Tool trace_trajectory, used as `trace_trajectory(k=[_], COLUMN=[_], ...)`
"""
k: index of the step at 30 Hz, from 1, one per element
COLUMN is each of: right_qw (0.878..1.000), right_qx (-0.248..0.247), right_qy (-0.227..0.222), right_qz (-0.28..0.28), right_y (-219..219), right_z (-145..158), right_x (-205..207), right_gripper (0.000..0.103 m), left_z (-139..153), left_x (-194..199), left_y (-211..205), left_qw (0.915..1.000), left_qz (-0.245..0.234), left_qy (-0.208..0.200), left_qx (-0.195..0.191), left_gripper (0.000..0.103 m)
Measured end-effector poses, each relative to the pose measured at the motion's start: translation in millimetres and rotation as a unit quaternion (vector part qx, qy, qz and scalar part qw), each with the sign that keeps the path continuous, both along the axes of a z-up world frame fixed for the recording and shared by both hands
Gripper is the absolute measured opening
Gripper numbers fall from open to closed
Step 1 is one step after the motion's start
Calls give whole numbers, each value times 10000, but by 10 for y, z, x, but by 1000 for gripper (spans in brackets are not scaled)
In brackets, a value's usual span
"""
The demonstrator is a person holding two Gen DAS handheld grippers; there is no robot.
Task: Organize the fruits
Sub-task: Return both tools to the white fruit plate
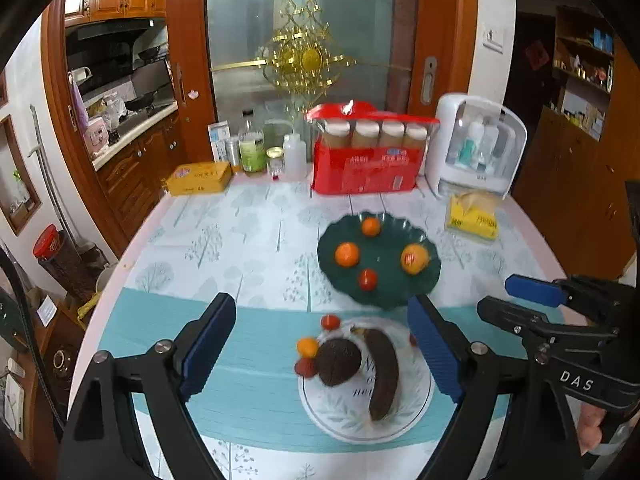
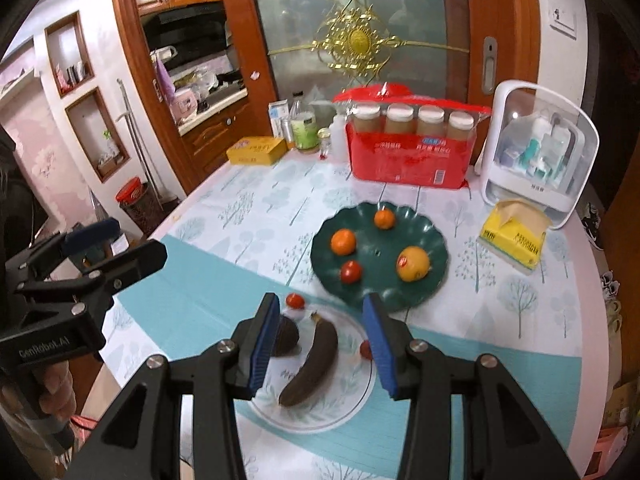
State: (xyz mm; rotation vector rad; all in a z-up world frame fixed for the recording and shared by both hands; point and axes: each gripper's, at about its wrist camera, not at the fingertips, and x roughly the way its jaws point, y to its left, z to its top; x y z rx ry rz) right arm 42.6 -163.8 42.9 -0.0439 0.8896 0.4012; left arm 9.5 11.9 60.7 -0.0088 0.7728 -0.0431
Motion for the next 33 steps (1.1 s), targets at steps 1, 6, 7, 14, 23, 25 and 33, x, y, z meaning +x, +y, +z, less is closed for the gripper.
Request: trace_trajectory(k=[1, 6, 7, 14, 23, 25, 33], right_qw=[10000, 9997, 9996, 9960, 9886, 9867, 9817], right_qx=[-18, -10, 2, 80, 143, 224, 378], right_qy=[25, 237, 281, 894, 1497, 1604, 1852], right_qz=[10, 58, 76, 51, -119, -153, -215], right_y=[12, 71, 85, 158, 195, 201, 327], right_z=[-50, -353, -441, -1049, -1713, -1813, -2074], right_x=[-27, -121, -136, -99, 51, 83, 275], right_gripper=[44, 44, 44, 44, 44, 44, 44], left_z=[-76, -586, -668, -1262, -1726, -1778, -1964], left_x=[-13, -23, -13, 146, 525, 598, 834], left_y=[6, 29, 28, 26, 36, 28, -59], left_qw=[10000, 9986, 9982, 9936, 9876, 9863, 9815], left_qz=[-7, -66, -78, -99, -127, -142, -273], left_qy=[64, 494, 562, 1096, 1532, 1603, 1853], left_qx=[-5, -177, -191, -237, -328, -363, -407], left_gripper=[87, 87, 87, 87, 87, 87, 86])
